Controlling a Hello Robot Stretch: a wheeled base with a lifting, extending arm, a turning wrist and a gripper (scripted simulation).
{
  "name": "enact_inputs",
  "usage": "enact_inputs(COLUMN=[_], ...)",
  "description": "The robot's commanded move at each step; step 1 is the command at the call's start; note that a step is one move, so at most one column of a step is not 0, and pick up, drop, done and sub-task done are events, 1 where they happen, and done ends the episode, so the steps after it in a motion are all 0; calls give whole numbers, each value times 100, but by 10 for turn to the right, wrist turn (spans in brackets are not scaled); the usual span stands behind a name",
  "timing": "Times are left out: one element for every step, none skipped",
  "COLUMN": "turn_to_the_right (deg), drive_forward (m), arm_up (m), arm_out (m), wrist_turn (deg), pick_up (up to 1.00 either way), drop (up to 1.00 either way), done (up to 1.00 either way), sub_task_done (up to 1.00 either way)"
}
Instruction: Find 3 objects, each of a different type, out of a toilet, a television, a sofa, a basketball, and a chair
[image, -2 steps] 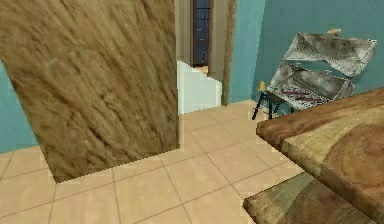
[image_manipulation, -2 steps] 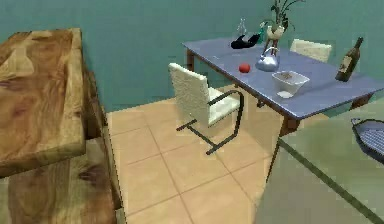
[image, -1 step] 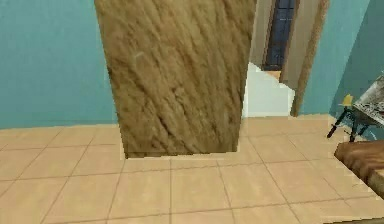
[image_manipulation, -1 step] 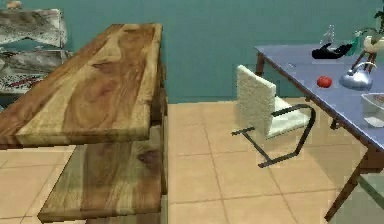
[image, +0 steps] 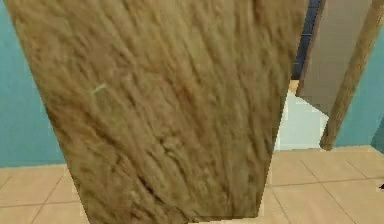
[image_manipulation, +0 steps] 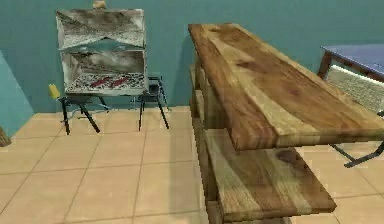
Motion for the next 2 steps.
enact_inputs(turn_to_the_right=[360,0], drive_forward=[0,35], arm_up=[0,0], arm_out=[0,0], wrist_turn=[0,0], pick_up=[0,0], drop=[0,0], done=[0,0], sub_task_done=[0,0])
